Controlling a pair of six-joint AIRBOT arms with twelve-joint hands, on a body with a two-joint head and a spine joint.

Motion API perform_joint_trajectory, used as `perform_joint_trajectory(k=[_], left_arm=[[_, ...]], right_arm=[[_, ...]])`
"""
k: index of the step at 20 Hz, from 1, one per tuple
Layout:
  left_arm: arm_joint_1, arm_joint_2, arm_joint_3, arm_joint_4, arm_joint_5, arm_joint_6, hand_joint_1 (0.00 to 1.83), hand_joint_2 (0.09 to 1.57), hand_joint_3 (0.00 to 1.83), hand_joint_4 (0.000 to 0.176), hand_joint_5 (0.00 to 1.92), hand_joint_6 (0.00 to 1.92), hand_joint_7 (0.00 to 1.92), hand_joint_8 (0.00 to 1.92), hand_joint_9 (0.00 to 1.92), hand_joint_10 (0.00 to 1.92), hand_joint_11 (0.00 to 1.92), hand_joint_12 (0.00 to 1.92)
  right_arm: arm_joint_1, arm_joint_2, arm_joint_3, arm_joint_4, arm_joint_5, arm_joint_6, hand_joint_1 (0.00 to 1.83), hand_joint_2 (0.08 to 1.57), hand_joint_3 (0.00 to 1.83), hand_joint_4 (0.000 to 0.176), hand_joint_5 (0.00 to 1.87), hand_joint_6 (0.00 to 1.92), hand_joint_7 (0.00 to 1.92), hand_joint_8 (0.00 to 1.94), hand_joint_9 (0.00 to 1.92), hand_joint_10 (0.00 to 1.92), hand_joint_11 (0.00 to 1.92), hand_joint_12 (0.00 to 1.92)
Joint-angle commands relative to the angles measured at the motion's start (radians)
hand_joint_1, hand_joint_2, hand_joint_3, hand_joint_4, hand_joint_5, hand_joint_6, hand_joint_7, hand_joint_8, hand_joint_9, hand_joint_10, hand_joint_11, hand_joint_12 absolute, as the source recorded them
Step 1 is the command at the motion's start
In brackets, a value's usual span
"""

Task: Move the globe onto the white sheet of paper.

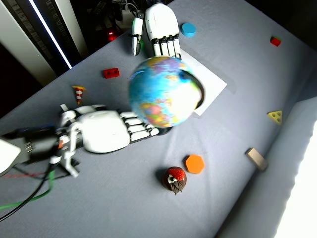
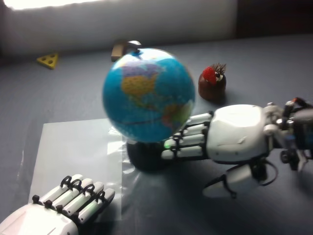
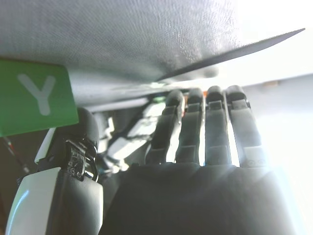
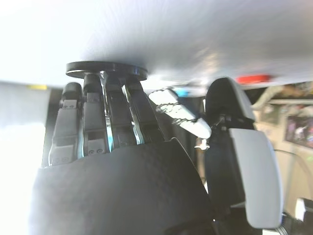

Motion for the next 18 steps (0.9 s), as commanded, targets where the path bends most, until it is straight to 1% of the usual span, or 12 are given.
perform_joint_trajectory(k=[1, 2, 3, 5, 6, 8, 11, 13, 14, 15, 18], left_arm=[[-0.006, 0.009, 0.005, 0.035, -0.092, -0.003, 0.00, 1.25, 0.03, 0.000, 0.00, 0.00, 0.00, 0.00, 0.00, 0.00, 0.00, 0.00], [-0.007, 0.009, 0.005, 0.035, -0.090, -0.004, 0.00, 1.25, 0.03, 0.000, 0.00, 0.00, 0.00, 0.00, 0.00, 0.00, 0.00, 0.00], [-0.007, 0.010, 0.005, 0.035, -0.089, -0.005, 0.00, 1.27, 0.03, 0.000, 0.00, 0.00, 0.00, 0.00, 0.00, 0.00, 0.00, 0.00], [-0.004, 0.010, 0.005, 0.035, -0.089, -0.010, 0.00, 1.27, 0.03, 0.000, 0.00, 0.00, 0.00, 0.00, 0.00, 0.00, 0.00, 0.00], [-0.004, 0.012, 0.005, 0.035, -0.089, -0.010, 0.00, 1.27, 0.03, 0.000, 0.00, 0.00, 0.00, 0.00, 0.00, 0.00, 0.00, 0.00], [-0.006, 0.016, 0.004, 0.035, -0.089, -0.013, 0.00, 1.27, 0.03, 0.000, 0.00, 0.00, 0.00, 0.00, 0.00, 0.00, 0.00, 0.00], [-0.007, 0.020, 0.000, 0.035, -0.089, -0.018, 0.00, 1.27, 0.02, 0.000, 0.00, 0.00, 0.00, 0.00, 0.00, 0.00, 0.00, 0.00], [-0.007, 0.023, -0.004, 0.030, -0.089, -0.018, 0.00, 1.27, 0.02, 0.000, 0.00, 0.00, 0.00, 0.00, 0.00, 0.00, 0.00, 0.00], [-0.007, 0.023, -0.005, 0.031, -0.089, -0.018, 0.00, 1.27, 0.02, 0.000, 0.00, 0.00, 0.00, 0.00, 0.00, 0.00, 0.00, 0.00], [-0.008, 0.023, -0.006, 0.031, -0.089, -0.018, 0.00, 1.26, 0.02, 0.000, 0.00, 0.00, 0.00, 0.00, 0.00, 0.00, 0.00, 0.00], [-0.010, 0.025, -0.006, 0.028, -0.089, -0.028, 0.00, 1.26, 0.02, 0.000, 0.00, 0.00, 0.00, 0.00, 0.00, 0.00, 0.00, 0.00]], right_arm=[[-0.010, -0.014, -0.013, -0.034, -0.048, -0.018, 0.00, 1.32, 0.02, 0.000, 0.15, 0.01, 0.14, 0.01, 0.12, 0.01, 0.00, 0.15], [-0.006, -0.019, -0.023, -0.034, -0.052, -0.021, 0.00, 1.32, 0.02, 0.000, 0.15, 0.01, 0.14, 0.01, 0.12, 0.01, 0.00, 0.15], [-0.001, -0.024, -0.031, -0.034, -0.055, -0.019, 0.00, 1.38, 0.03, 0.000, 0.16, 0.01, 0.15, 0.01, 0.13, 0.01, 0.00, 0.20], [0.009, -0.040, -0.047, -0.034, -0.088, -0.023, 0.00, 1.38, 0.03, 0.000, 0.16, 0.01, 0.15, 0.01, 0.13, 0.01, 0.00, 0.21], [0.013, -0.051, -0.050, -0.035, -0.102, -0.028, 0.00, 1.39, 0.02, 0.000, 0.17, 0.01, 0.17, 0.01, 0.15, 0.01, 0.00, 0.26], [0.023, -0.081, -0.049, -0.046, -0.134, -0.030, 0.00, 1.40, 0.02, 0.000, 0.18, 0.01, 0.18, 0.01, 0.15, 0.01, 0.00, 0.25], [0.046, -0.125, -0.047, -0.101, -0.174, -0.008, 0.00, 1.40, 0.01, 0.000, 0.18, 0.01, 0.18, 0.00, 0.15, 0.01, 0.00, 0.23], [0.061, -0.146, -0.047, -0.151, -0.185, 0.039, 0.00, 1.40, 0.01, 0.000, 0.18, 0.01, 0.18, 0.00, 0.16, 0.01, 0.00, 0.23], [0.066, -0.157, -0.047, -0.152, -0.194, 0.039, 0.00, 1.40, 0.01, 0.000, 0.18, 0.00, 0.18, 0.00, 0.15, 0.01, 0.00, 0.23], [0.071, -0.167, -0.047, -0.152, -0.202, 0.040, 0.00, 1.41, 0.01, 0.000, 0.17, 0.00, 0.17, 0.00, 0.15, 0.00, 0.00, 0.28], [0.081, -0.191, -0.047, -0.152, -0.218, 0.044, 0.00, 1.41, 0.01, 0.000, 0.17, 0.00, 0.17, 0.00, 0.14, 0.00, 0.00, 0.28]])
